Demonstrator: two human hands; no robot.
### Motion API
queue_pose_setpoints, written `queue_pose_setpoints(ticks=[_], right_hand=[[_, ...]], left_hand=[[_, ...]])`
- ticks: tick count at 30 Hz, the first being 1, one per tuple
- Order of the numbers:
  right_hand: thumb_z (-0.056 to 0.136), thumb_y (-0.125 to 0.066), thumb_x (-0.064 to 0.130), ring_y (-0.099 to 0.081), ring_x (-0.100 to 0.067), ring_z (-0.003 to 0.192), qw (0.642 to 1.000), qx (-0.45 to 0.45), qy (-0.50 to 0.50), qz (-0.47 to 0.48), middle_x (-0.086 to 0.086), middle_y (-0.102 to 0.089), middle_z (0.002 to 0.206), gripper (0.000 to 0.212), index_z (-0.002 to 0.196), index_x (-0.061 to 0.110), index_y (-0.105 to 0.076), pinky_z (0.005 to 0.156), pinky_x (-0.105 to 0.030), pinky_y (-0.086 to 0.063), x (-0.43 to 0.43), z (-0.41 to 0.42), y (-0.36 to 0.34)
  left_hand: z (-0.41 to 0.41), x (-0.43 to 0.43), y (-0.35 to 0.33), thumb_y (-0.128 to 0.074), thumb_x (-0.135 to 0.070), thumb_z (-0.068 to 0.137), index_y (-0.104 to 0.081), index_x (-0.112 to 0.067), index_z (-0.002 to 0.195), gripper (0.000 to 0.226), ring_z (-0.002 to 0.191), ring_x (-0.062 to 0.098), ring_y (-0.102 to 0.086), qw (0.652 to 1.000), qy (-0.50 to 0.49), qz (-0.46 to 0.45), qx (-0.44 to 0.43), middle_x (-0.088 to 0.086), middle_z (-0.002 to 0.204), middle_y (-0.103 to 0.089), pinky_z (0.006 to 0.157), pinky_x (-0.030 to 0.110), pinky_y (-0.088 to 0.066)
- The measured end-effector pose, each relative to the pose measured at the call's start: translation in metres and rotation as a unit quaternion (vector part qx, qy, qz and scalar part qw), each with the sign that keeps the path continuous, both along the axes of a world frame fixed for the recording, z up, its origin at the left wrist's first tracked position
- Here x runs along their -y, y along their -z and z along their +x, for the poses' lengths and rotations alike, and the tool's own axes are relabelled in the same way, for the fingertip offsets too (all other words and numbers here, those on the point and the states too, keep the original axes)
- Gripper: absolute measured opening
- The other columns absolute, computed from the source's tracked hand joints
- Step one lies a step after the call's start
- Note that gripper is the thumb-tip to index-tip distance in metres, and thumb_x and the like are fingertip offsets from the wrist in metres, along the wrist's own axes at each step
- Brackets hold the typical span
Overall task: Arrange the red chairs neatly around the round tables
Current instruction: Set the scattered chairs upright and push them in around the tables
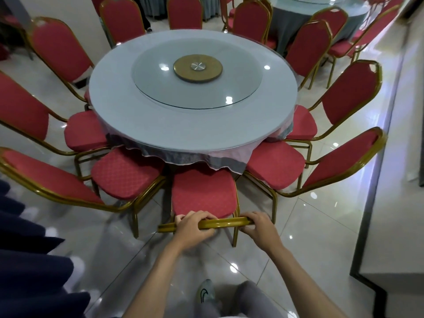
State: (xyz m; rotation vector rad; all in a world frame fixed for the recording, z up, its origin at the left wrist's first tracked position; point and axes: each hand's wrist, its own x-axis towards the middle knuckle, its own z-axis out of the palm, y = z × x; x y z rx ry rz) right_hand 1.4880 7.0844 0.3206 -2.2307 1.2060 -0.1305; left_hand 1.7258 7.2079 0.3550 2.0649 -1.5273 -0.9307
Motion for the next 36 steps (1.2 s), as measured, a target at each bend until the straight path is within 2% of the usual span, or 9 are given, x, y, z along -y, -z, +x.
queue_pose_setpoints(ticks=[4,6,9,13,20,22,24,29,36], right_hand=[[0.091,-0.071,0.043,-0.054,-0.002,0.103,0.998,0.063,-0.007,0.029,0.023,-0.060,0.105,0.030,0.121,0.042,-0.066,0.093,-0.028,-0.049,-0.010,-0.008,-0.008],[0.093,-0.071,0.036,-0.058,-0.001,0.104,0.992,0.105,0.030,0.063,0.023,-0.063,0.106,0.024,0.117,0.041,-0.068,0.092,-0.025,-0.052,-0.010,-0.016,-0.020],[0.099,-0.066,0.025,-0.063,0.002,0.104,0.977,0.159,0.091,0.110,0.019,-0.070,0.106,0.017,0.110,0.035,-0.072,0.091,-0.024,-0.054,-0.006,-0.035,-0.038],[0.102,-0.062,0.024,-0.066,0.001,0.102,0.960,0.203,0.139,0.132,0.017,-0.072,0.103,0.016,0.108,0.035,-0.072,0.089,-0.023,-0.055,0.007,-0.066,-0.056],[0.103,-0.061,0.025,-0.069,0.002,0.095,0.941,0.243,0.190,0.138,0.016,-0.073,0.100,0.015,0.110,0.030,-0.072,0.083,-0.016,-0.055,0.044,-0.152,-0.080],[0.102,-0.061,0.024,-0.069,0.001,0.095,0.938,0.248,0.201,0.134,0.014,-0.074,0.100,0.015,0.111,0.028,-0.073,0.083,-0.017,-0.055,0.061,-0.185,-0.085],[0.102,-0.062,0.022,-0.070,-0.001,0.094,0.933,0.260,0.211,0.132,0.012,-0.075,0.098,0.015,0.109,0.027,-0.074,0.082,-0.018,-0.055,0.080,-0.220,-0.090],[0.101,-0.062,0.020,-0.070,-0.001,0.092,0.921,0.286,0.237,0.122,0.018,-0.076,0.094,0.018,0.102,0.035,-0.074,0.083,-0.022,-0.056,0.120,-0.293,-0.099],[0.102,-0.060,0.020,-0.072,-0.007,0.092,0.886,0.328,0.306,0.120,0.012,-0.077,0.096,0.018,0.105,0.030,-0.075,0.087,-0.035,-0.059,0.160,-0.376,-0.105]], left_hand=[[-0.008,0.007,-0.016,-0.065,-0.068,0.084,-0.063,-0.050,0.109,0.031,0.103,-0.008,-0.053,0.999,0.012,0.032,-0.034,-0.027,0.102,-0.066,0.104,0.037,-0.028],[-0.021,0.023,-0.022,-0.067,-0.061,0.086,-0.066,-0.048,0.104,0.022,0.096,-0.009,-0.060,0.997,0.002,0.034,-0.069,-0.027,0.098,-0.069,0.102,0.039,-0.044],[-0.046,0.047,-0.029,-0.070,-0.043,0.091,-0.070,-0.041,0.100,0.009,0.090,-0.004,-0.066,0.995,-0.016,0.020,-0.093,-0.021,0.094,-0.072,0.088,0.036,-0.059],[-0.080,0.075,-0.034,-0.068,-0.026,0.096,-0.074,-0.032,0.098,0.009,0.085,-0.001,-0.068,0.991,-0.046,-0.003,-0.125,-0.015,0.089,-0.074,0.077,0.021,-0.055],[-0.176,0.128,-0.039,-0.064,-0.012,0.098,-0.073,-0.024,0.097,0.015,0.086,0.013,-0.074,0.970,-0.090,-0.033,-0.225,-0.002,0.088,-0.077,0.079,0.034,-0.063],[-0.208,0.146,-0.042,-0.063,-0.009,0.099,-0.072,-0.023,0.095,0.017,0.085,0.014,-0.074,0.969,-0.090,-0.043,-0.227,0.001,0.087,-0.077,0.079,0.031,-0.061],[-0.238,0.164,-0.044,-0.061,-0.008,0.100,-0.071,-0.020,0.096,0.016,0.079,0.014,-0.072,0.968,-0.092,-0.037,-0.232,0.004,0.087,-0.077,0.072,0.027,-0.058],[-0.299,0.199,-0.049,-0.050,-0.008,0.105,-0.069,-0.018,0.103,0.022,0.059,0.004,-0.062,0.965,-0.100,-0.042,-0.239,0.010,0.082,-0.076,0.056,0.022,-0.048],[-0.370,0.255,-0.055,-0.050,-0.008,0.106,-0.070,-0.013,0.105,0.021,0.069,0.010,-0.066,0.961,-0.063,-0.021,-0.269,0.008,0.083,-0.075,0.063,0.019,-0.051]])
